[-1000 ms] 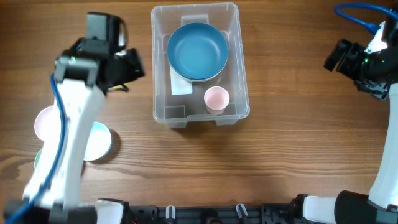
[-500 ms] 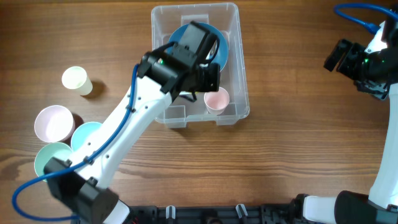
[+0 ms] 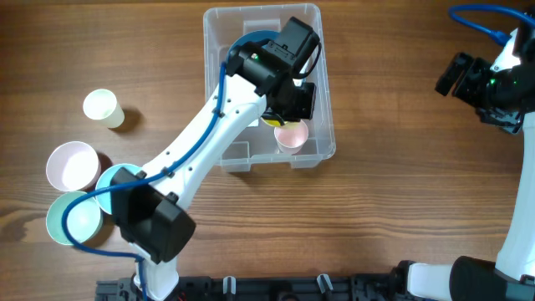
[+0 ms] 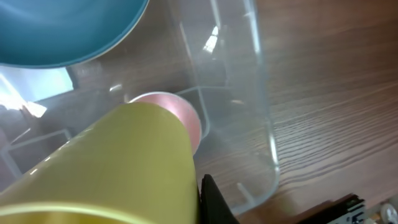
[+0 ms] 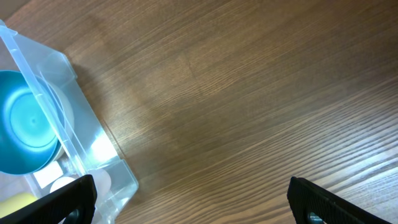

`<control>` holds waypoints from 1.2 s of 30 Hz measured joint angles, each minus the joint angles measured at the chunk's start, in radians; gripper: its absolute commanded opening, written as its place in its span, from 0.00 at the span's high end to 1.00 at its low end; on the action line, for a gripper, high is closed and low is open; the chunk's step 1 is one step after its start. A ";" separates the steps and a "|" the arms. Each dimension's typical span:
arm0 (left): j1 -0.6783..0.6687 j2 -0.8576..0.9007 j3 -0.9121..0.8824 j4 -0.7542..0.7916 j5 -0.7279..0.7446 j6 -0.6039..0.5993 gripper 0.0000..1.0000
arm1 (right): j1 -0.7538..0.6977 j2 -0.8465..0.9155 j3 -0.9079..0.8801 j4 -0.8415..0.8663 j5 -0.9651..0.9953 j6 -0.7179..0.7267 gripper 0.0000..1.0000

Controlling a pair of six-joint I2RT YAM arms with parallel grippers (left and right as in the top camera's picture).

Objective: Pack container
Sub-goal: 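Place the yellow cup into the bin and withdraw the left gripper, then grasp the white cup with the left gripper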

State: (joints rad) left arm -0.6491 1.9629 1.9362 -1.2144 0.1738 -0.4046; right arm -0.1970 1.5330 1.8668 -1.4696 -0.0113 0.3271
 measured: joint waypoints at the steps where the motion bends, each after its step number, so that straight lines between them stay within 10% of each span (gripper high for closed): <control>1: 0.000 0.011 0.000 -0.003 0.000 0.000 0.96 | 0.000 0.000 0.000 0.000 0.000 0.000 0.00; 11: -0.055 0.088 0.000 -0.003 0.001 0.000 0.94 | 0.000 0.000 0.000 -0.004 0.000 0.000 0.00; 15: -0.055 0.088 0.000 -0.006 0.000 0.008 0.43 | 0.000 0.000 0.000 -0.004 0.000 0.000 0.00; 24: -0.016 0.080 0.043 -0.071 -0.046 0.008 0.22 | 0.000 0.000 0.000 -0.007 0.000 0.000 0.00; 36: 0.637 -0.260 0.100 -0.133 -0.312 0.003 0.05 | 0.000 0.000 0.000 -0.007 0.000 0.000 0.00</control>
State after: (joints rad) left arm -0.0124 1.7031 2.0357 -1.3472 -0.1387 -0.4019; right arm -0.1970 1.5330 1.8668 -1.4769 -0.0116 0.3271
